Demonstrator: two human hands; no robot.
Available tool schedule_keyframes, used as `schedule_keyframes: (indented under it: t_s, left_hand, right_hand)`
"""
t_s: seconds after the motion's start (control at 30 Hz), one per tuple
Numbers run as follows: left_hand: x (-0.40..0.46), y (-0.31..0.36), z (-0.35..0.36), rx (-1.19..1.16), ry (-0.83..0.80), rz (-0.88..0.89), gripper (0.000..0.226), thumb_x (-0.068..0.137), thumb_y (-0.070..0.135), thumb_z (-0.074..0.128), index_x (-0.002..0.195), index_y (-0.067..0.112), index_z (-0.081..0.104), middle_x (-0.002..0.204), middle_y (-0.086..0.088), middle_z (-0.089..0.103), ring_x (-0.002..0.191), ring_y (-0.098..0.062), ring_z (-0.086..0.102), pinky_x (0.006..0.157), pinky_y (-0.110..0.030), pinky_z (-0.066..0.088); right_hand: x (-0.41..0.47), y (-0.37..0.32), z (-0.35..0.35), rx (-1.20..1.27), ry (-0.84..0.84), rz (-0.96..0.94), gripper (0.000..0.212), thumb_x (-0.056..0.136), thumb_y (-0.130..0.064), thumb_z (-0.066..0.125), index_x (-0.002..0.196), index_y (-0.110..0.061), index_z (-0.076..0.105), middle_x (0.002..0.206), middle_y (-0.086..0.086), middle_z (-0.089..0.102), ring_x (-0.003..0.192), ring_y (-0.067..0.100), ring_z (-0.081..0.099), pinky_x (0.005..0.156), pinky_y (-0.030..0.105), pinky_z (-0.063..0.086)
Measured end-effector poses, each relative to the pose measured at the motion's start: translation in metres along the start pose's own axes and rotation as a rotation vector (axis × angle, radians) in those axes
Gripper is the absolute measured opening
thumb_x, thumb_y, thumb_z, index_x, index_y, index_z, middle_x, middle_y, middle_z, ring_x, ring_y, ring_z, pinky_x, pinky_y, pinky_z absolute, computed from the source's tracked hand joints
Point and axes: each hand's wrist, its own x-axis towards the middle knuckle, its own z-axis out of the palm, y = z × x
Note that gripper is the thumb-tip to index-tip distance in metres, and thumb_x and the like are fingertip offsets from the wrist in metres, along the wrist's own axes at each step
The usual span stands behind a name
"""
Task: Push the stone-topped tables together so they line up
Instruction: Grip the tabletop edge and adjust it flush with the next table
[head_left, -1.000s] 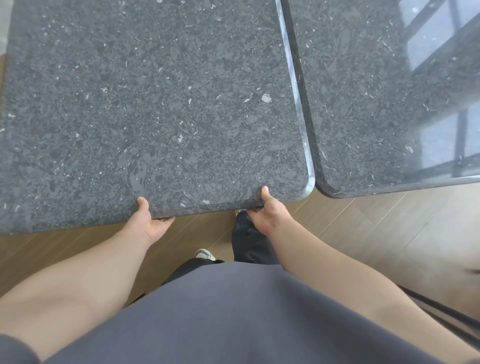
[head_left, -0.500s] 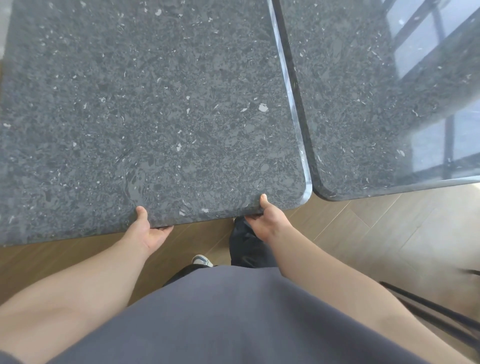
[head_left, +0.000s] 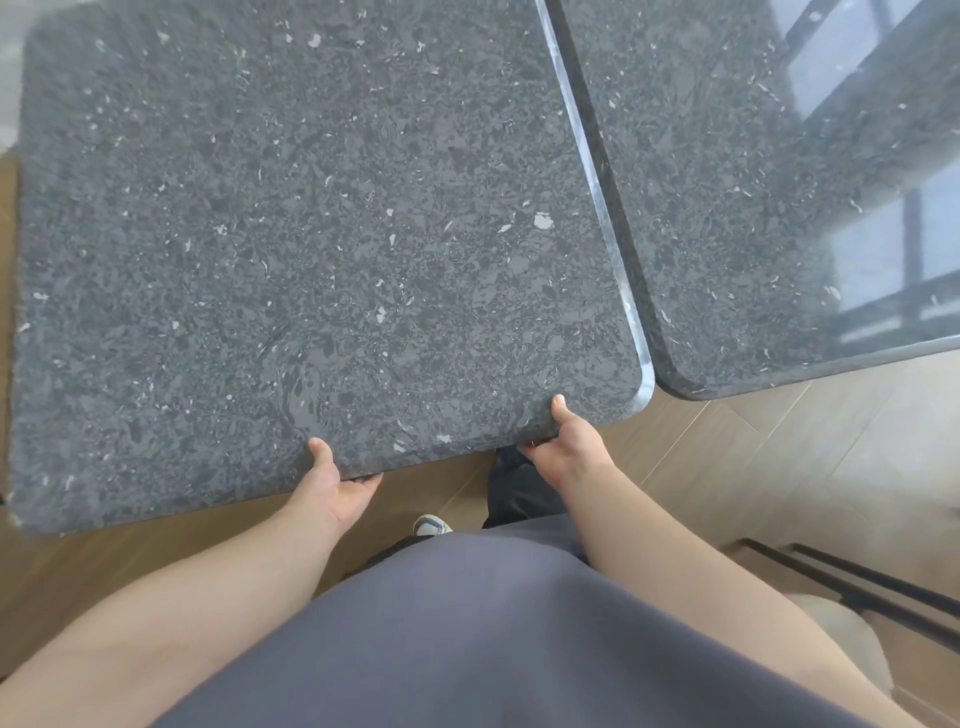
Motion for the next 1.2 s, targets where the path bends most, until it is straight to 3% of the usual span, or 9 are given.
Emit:
schedule_keyframes:
  t_s: [0.17, 0.27, 0.43, 0.6, 0.73, 0.9, 1.0, 1.1, 1.2]
  left_hand:
    - [0.001, 0.001, 0.001, -0.006, 0.001, -0.023, 0.064, 0.097, 0.055, 0.049, 0.145, 0.011, 0.043, 0.146, -0.012, 0.053, 0.134, -0.03, 0.05, 0.107, -0.052, 0.044]
    - [-0.002, 0.005, 0.002, 0.011, -0.028, -0.036, 0.066, 0.097, 0.056, 0.047, 0.145, 0.011, 0.043, 0.146, -0.013, 0.053, 0.134, -0.031, 0.051, 0.105, -0.052, 0.045]
    - [-0.003, 0.006, -0.001, 0.006, -0.039, -0.038, 0.065, 0.097, 0.055, 0.049, 0.144, 0.011, 0.044, 0.144, -0.013, 0.054, 0.132, -0.031, 0.052, 0.101, -0.051, 0.047]
    - [-0.004, 0.002, 0.002, 0.01, -0.009, -0.03, 0.067, 0.096, 0.056, 0.051, 0.144, 0.011, 0.043, 0.145, -0.012, 0.054, 0.133, -0.029, 0.052, 0.109, -0.051, 0.043]
    - [-0.007, 0.001, 0.005, 0.012, -0.006, -0.024, 0.068, 0.095, 0.057, 0.051, 0.143, 0.01, 0.042, 0.144, -0.014, 0.053, 0.133, -0.03, 0.051, 0.109, -0.052, 0.043]
    - [-0.011, 0.006, -0.003, -0.019, -0.05, -0.045, 0.066, 0.095, 0.055, 0.054, 0.141, 0.009, 0.045, 0.142, -0.015, 0.055, 0.131, -0.031, 0.054, 0.108, -0.052, 0.044]
    - [-0.008, 0.005, -0.005, -0.033, -0.059, -0.05, 0.065, 0.094, 0.054, 0.056, 0.141, 0.009, 0.046, 0.139, -0.015, 0.057, 0.128, -0.031, 0.055, 0.106, -0.052, 0.047]
    - [-0.005, 0.005, -0.003, -0.042, -0.015, -0.042, 0.066, 0.094, 0.054, 0.057, 0.142, 0.01, 0.045, 0.138, -0.014, 0.058, 0.126, -0.031, 0.057, 0.103, -0.053, 0.048]
    - [-0.005, 0.003, 0.002, -0.087, 0.013, -0.055, 0.061, 0.094, 0.053, 0.057, 0.137, 0.01, 0.048, 0.137, -0.014, 0.059, 0.124, -0.033, 0.058, 0.102, -0.055, 0.048]
  right_hand:
    - [-0.002, 0.0, 0.007, 0.066, -0.032, 0.011, 0.027, 0.099, -0.018, 0.059, 0.124, -0.008, 0.06, 0.125, 0.014, 0.067, 0.112, 0.035, 0.064, 0.105, 0.058, 0.044]
    - [-0.007, 0.002, 0.01, 0.043, -0.011, -0.004, 0.031, 0.097, -0.019, 0.061, 0.127, -0.011, 0.059, 0.125, 0.013, 0.067, 0.113, 0.036, 0.064, 0.104, 0.06, 0.043]
    - [-0.013, 0.005, 0.013, 0.062, -0.003, -0.051, 0.033, 0.098, -0.019, 0.06, 0.13, -0.012, 0.058, 0.126, 0.011, 0.067, 0.11, 0.033, 0.065, 0.083, 0.054, 0.052]
    - [-0.008, 0.006, 0.015, 0.112, -0.061, -0.044, 0.022, 0.102, -0.019, 0.052, 0.119, -0.008, 0.061, 0.124, 0.011, 0.067, 0.118, 0.033, 0.061, 0.108, 0.059, 0.04]
    - [-0.01, 0.005, 0.016, 0.09, -0.07, -0.049, 0.017, 0.102, -0.019, 0.052, 0.111, -0.01, 0.063, 0.12, 0.009, 0.068, 0.116, 0.032, 0.061, 0.11, 0.06, 0.037]
    - [-0.025, 0.008, 0.02, 0.056, -0.042, -0.072, 0.017, 0.101, -0.022, 0.056, 0.112, -0.01, 0.062, 0.124, 0.01, 0.066, 0.115, 0.032, 0.062, 0.096, 0.053, 0.047]
    - [-0.023, 0.01, 0.017, 0.022, 0.009, -0.093, 0.033, 0.098, -0.024, 0.061, 0.128, -0.012, 0.057, 0.128, 0.01, 0.066, 0.115, 0.033, 0.063, 0.077, 0.054, 0.053]
    - [-0.017, 0.011, 0.016, 0.026, 0.05, -0.088, 0.039, 0.096, -0.025, 0.064, 0.132, -0.015, 0.055, 0.129, 0.011, 0.065, 0.115, 0.036, 0.063, 0.063, 0.052, 0.057]
    - [-0.013, 0.009, 0.016, 0.073, 0.038, -0.062, 0.033, 0.098, -0.025, 0.062, 0.129, -0.014, 0.059, 0.129, 0.011, 0.065, 0.117, 0.036, 0.061, 0.067, 0.052, 0.056]
